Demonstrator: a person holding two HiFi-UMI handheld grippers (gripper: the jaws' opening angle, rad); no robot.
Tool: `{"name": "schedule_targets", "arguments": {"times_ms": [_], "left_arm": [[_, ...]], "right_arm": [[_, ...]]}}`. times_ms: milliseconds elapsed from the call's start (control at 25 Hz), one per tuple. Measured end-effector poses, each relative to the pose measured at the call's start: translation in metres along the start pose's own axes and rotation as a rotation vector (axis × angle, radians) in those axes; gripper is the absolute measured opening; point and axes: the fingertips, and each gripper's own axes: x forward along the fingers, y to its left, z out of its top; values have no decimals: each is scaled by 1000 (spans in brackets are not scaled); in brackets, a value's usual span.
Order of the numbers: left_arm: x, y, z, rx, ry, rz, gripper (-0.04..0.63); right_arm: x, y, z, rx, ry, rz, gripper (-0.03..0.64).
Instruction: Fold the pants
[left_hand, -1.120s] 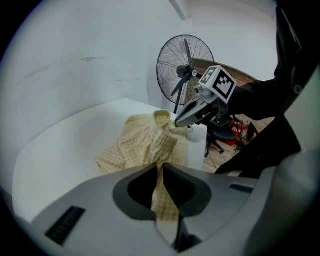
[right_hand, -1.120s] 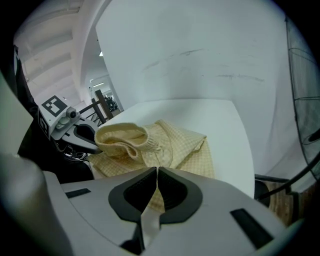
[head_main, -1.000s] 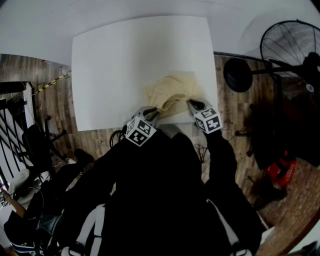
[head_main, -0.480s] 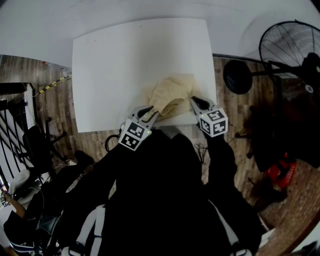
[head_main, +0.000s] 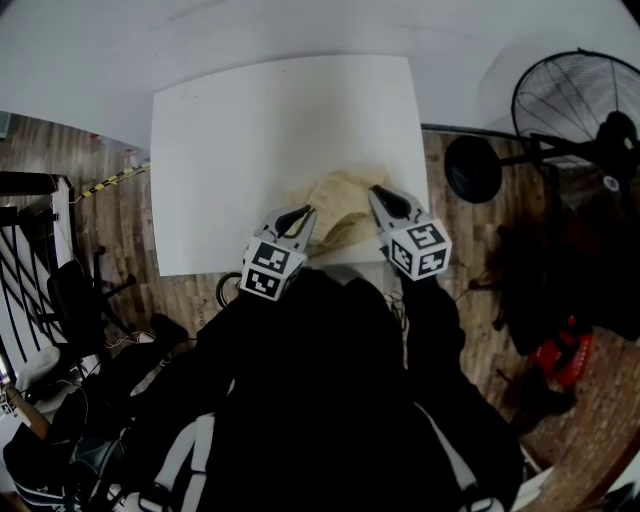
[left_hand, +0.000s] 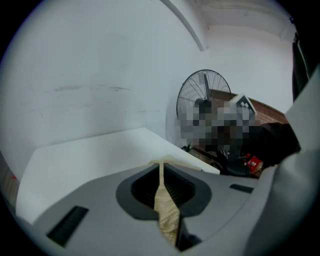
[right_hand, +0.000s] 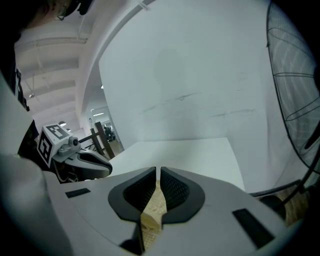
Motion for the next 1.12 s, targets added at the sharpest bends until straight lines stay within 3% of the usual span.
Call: {"name": "schedule_targets", "arguments": {"times_ms": [440, 840, 1120], "left_arm": [[-33, 43, 97, -175, -284, 134, 2], [-71, 43, 143, -130, -444, 212, 2], [-83, 42, 151, -122, -495, 237, 2]], "right_arm": [[-16, 30, 99, 49, -287, -4, 8], [-36, 50, 141, 37, -397, -42, 5], [-46, 49, 145, 19, -417, -69, 5]]}}
